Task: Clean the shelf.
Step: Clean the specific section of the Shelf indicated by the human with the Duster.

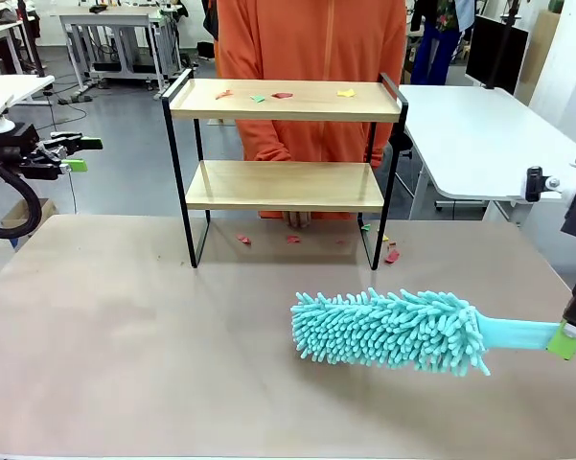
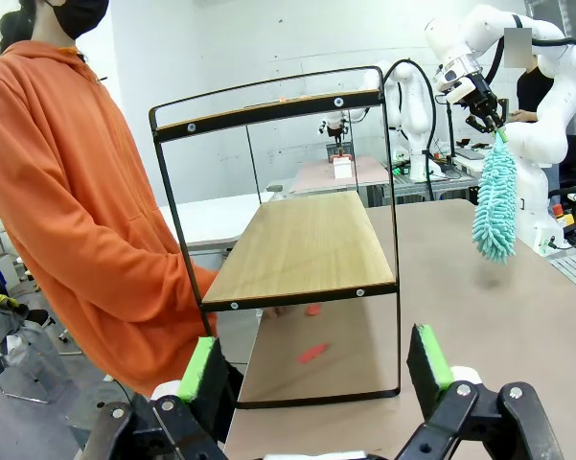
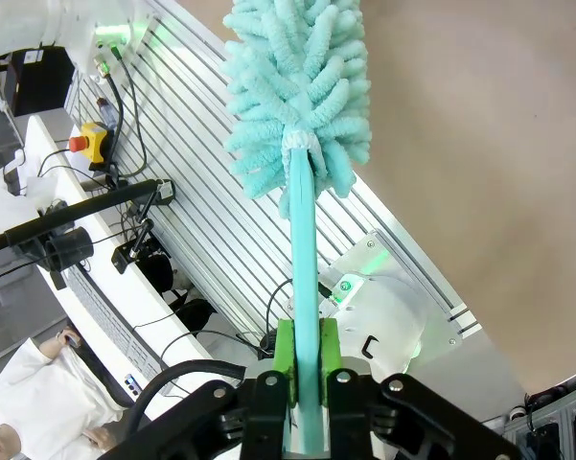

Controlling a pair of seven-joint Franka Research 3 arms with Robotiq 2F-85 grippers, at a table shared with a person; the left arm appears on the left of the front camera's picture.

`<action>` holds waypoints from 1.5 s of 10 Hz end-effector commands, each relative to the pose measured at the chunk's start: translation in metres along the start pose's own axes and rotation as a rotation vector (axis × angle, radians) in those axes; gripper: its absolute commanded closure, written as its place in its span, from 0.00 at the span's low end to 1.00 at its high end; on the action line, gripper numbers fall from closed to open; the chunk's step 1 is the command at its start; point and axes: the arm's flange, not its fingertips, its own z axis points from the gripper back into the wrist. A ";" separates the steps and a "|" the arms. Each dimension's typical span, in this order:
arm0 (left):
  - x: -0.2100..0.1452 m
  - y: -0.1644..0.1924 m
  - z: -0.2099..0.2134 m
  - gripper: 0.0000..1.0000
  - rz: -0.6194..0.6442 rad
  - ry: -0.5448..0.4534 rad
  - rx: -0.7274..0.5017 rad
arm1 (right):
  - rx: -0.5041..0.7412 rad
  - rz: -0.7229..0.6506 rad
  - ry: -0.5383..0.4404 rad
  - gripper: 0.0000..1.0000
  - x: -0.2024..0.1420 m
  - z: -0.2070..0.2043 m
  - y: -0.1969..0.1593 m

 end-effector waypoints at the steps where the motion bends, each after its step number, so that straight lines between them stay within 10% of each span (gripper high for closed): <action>1: 0.002 -0.003 -0.001 0.00 -0.011 0.018 -0.007 | 0.012 0.006 -0.004 0.87 0.003 0.004 0.002; 6: 0.002 -0.003 -0.001 0.00 -0.011 0.018 -0.007 | 0.000 0.000 0.000 0.87 0.000 0.000 0.000; 15: 0.002 -0.003 -0.001 0.00 -0.011 0.018 -0.007 | -0.068 -0.250 -0.306 0.87 0.147 -0.075 0.079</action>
